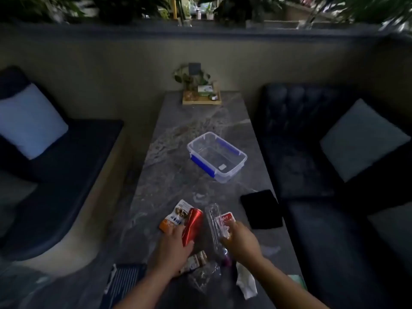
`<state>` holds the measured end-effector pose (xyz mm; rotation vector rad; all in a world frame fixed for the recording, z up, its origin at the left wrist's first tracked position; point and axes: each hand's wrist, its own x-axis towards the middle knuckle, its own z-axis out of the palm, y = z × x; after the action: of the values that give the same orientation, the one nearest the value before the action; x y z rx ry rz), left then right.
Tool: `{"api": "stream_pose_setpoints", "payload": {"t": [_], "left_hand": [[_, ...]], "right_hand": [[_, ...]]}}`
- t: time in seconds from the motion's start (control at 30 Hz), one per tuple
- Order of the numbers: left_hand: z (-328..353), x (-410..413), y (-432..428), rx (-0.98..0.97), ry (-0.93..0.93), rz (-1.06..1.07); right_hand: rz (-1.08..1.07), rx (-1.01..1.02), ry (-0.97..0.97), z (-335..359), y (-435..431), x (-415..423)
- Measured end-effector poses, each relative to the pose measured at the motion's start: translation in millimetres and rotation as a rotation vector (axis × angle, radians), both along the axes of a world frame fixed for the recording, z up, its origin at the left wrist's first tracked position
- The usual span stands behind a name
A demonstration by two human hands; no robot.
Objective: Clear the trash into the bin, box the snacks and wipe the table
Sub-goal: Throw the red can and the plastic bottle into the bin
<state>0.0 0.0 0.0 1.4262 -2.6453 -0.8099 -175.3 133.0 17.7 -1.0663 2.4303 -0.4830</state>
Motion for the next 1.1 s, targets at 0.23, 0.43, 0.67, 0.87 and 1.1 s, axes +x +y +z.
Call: {"api": "stream_pose_setpoints", "payload": {"t": [0.23,0.43,0.67,0.87,1.1], "left_hand": [[-3.1,-26.2,-6.6,0.028,-0.144,0.027],[-9.4,-37.7,-7.2,0.039,-0.204,0.041],[-15.0,-41.8,-8.8,0.093,-0.181,0.073],[-2.9,-36.2,-2.9,0.141,-0.009,0.173],[11.7,-22.7,6.0,0.164,0.157,0.234]], "right_hand": [[-0.050,0.129,-0.052,-8.2,-25.6,9.2],[-0.099,0.175,-0.087,-17.0,-35.4,10.9],[-0.199,0.170,-0.153,-19.5,-38.7,7.3],[-0.250,0.015,-0.132,-11.0,-23.3,-2.6],[-0.301,-0.108,-0.151,-3.3,1.6,-6.0]]}}
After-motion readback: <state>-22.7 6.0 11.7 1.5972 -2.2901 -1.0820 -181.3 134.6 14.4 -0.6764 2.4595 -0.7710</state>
